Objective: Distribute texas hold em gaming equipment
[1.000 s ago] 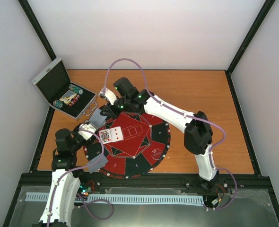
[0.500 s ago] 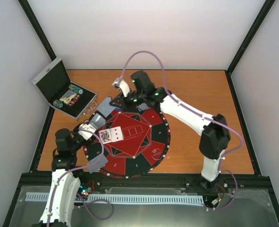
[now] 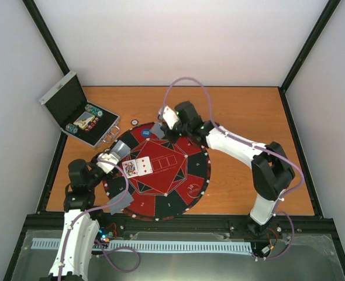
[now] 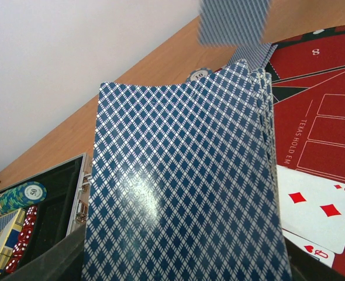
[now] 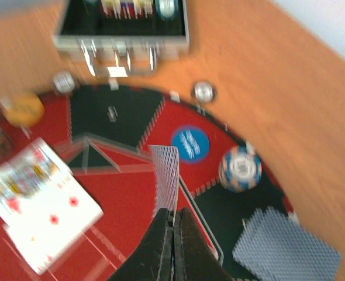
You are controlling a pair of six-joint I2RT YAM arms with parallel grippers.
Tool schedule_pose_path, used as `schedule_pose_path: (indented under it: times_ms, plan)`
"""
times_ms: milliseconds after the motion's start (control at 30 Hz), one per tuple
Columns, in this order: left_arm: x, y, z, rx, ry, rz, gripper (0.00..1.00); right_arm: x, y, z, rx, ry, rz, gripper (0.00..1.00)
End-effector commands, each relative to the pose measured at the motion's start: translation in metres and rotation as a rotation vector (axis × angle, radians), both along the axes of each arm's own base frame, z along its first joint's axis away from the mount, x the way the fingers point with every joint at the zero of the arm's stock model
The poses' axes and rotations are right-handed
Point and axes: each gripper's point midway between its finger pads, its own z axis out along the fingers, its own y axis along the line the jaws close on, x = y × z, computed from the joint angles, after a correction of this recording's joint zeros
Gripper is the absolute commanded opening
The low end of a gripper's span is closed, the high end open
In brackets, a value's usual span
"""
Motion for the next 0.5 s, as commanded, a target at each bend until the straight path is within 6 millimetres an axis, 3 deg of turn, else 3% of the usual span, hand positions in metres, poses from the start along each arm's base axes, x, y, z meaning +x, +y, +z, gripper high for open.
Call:
schedule_pose_path:
  times_ms: [0, 200, 467]
  plan:
    - [0.003, -0.001, 0.018, -0.005, -0.063, -0.007, 0.56, 0.006, -0.002, -0.041, -0.223, -0.291, 0.033, 0.03]
    - [0.003, 0.0, 0.017, -0.007, -0.059, -0.006, 0.56, -0.011, 0.018, -0.07, -0.331, -0.496, 0.155, 0.03]
    - [0.003, 0.0, 0.017, -0.007, -0.061, -0.003, 0.56, -0.032, 0.012, -0.145, -0.638, -0.691, 0.274, 0.03]
